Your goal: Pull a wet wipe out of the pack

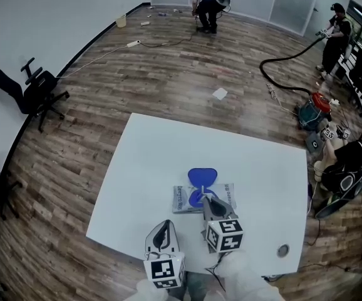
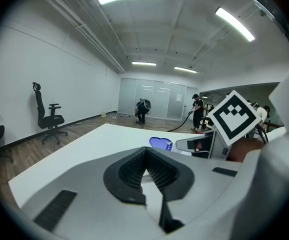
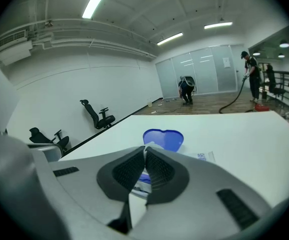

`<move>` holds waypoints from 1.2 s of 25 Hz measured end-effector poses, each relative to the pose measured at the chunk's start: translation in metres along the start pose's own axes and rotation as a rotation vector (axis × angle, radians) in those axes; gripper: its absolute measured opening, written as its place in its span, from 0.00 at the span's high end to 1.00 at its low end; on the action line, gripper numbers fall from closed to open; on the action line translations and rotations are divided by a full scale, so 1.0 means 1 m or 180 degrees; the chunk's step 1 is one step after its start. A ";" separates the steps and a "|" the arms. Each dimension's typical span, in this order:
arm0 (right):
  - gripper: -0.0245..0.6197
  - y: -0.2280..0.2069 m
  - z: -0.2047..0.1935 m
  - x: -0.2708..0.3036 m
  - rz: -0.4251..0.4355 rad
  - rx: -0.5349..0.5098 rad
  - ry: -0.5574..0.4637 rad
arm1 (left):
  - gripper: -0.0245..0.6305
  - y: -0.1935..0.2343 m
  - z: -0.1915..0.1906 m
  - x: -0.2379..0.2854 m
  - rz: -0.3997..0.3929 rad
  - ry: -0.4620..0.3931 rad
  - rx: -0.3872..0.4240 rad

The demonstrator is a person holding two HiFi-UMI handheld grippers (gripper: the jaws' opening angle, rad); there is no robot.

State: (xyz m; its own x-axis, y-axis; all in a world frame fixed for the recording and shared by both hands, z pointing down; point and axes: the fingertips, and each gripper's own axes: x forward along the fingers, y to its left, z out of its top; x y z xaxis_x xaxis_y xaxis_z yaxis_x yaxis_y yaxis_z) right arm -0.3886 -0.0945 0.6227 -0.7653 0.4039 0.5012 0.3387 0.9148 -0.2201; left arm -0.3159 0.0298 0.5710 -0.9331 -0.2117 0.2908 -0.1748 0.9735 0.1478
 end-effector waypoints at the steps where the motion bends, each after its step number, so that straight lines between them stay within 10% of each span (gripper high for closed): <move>1: 0.94 0.000 0.001 -0.001 -0.0007 0.0000 -0.0008 | 0.97 0.000 0.001 0.000 -0.0005 -0.0009 0.0001; 30: 0.94 -0.009 0.058 -0.033 -0.0241 -0.0070 -0.0360 | 0.97 -0.013 0.021 -0.006 -0.0129 -0.0145 0.0052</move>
State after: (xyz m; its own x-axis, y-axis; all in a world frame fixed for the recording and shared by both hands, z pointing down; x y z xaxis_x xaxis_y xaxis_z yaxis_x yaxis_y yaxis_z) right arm -0.3981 -0.1157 0.5594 -0.8455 0.3326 0.4178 0.2888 0.9429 -0.1661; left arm -0.3143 0.0207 0.5476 -0.9384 -0.2472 0.2415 -0.2176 0.9655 0.1430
